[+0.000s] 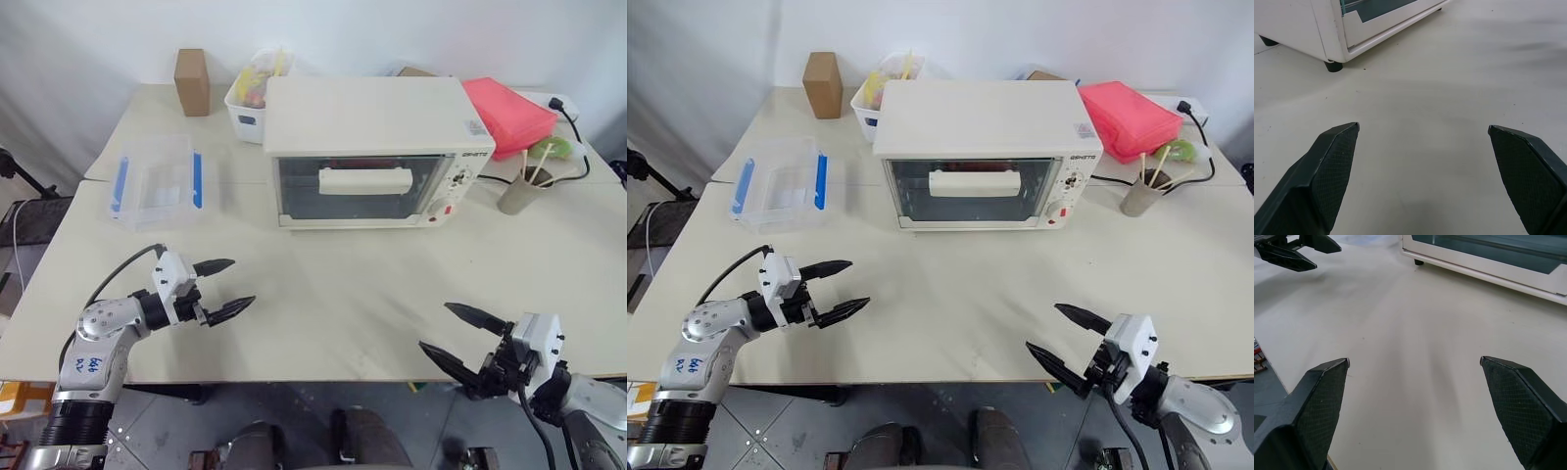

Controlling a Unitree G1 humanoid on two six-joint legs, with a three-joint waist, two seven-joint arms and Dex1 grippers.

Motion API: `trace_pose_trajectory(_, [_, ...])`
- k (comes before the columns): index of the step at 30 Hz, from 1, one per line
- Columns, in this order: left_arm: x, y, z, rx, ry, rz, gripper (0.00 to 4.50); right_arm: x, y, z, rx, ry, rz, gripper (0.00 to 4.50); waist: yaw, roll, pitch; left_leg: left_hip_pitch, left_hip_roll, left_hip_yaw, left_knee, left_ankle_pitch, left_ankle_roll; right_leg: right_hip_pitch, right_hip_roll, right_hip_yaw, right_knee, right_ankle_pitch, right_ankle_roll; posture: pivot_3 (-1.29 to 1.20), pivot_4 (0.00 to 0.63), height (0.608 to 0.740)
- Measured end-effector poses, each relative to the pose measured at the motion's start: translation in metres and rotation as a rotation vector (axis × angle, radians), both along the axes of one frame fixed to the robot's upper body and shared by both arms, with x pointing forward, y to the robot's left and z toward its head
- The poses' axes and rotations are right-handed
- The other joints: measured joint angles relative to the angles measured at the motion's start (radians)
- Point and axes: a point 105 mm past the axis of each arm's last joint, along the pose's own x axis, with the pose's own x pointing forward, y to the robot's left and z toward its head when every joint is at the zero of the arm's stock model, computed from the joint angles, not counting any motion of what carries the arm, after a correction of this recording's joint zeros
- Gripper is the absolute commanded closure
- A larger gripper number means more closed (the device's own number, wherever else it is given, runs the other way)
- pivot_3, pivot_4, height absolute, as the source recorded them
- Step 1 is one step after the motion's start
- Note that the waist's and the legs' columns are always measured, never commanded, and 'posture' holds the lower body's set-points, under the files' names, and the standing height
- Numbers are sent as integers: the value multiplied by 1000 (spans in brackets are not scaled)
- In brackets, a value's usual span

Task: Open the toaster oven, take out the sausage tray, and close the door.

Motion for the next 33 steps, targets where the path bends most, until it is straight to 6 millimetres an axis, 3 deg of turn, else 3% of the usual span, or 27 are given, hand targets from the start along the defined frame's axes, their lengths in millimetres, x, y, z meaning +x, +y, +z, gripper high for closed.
trace_pose_trajectory(2, [-1, 1, 1, -5, -3, 11, 14, 7, 0, 5, 15, -19, 2, 0, -2, 0, 0, 0, 0, 0, 0, 0, 0, 0, 0, 0, 0, 0, 0, 0, 150, 740])
trace_pose_trajectory(4, [-5, 2, 9, -77, 15, 7, 14, 28, 2, 22, 65, -65, 2, 0, -13, -1, 0, 0, 0, 1, 2, 0, 0, 0, 0, 1, 2, 0, 0, 0, 150, 740])
trace_pose_trajectory(7, [-23, 2, 37, -227, -2, -100, 14, 54, 11, 56, 138, -138, 28, 0, -17, 0, 0, 0, 1, -1, 2, 0, -1, -1, 0, -1, 3, -1, -1, 0, 150, 740])
trace_pose_trajectory(9, [-31, 6, 51, -249, -22, -132, 14, 63, 13, 63, 177, -124, 40, 0, -13, 0, 1, -1, 1, -3, 2, 1, -1, 0, 0, -3, 2, -1, -3, 0, 150, 740])
trace_pose_trajectory(11, [-35, 9, 52, -246, -7, -122, 14, 73, 16, 66, 202, -100, 56, 0, -9, 1, 1, -1, 1, -3, 2, 1, -1, -1, 0, -2, 2, -1, -3, 0, 150, 740])
trace_pose_trajectory(18, [-41, 4, 59, -257, -11, -101, 14, 113, 35, 103, 267, -152, 135, 0, -8, 2, 2, -2, 1, -3, 3, 0, 0, -1, 0, -2, 2, -1, -2, 0, 150, 740])
trace_pose_trajectory(28, [-39, 4, 53, -295, -5, -35, 14, 120, 54, 103, 233, -148, 239, 0, -5, 2, 2, -4, 1, -2, 3, 0, 0, -2, 0, -2, 1, -1, -2, 0, 150, 740])
trace_pose_trajectory(33, [-32, 8, 54, -344, 22, 11, 14, 98, 55, 87, 92, -243, 296, 0, -3, 2, 2, -4, 1, -3, 2, 0, 0, -3, 1, -3, 0, -1, -2, 0, 150, 740])
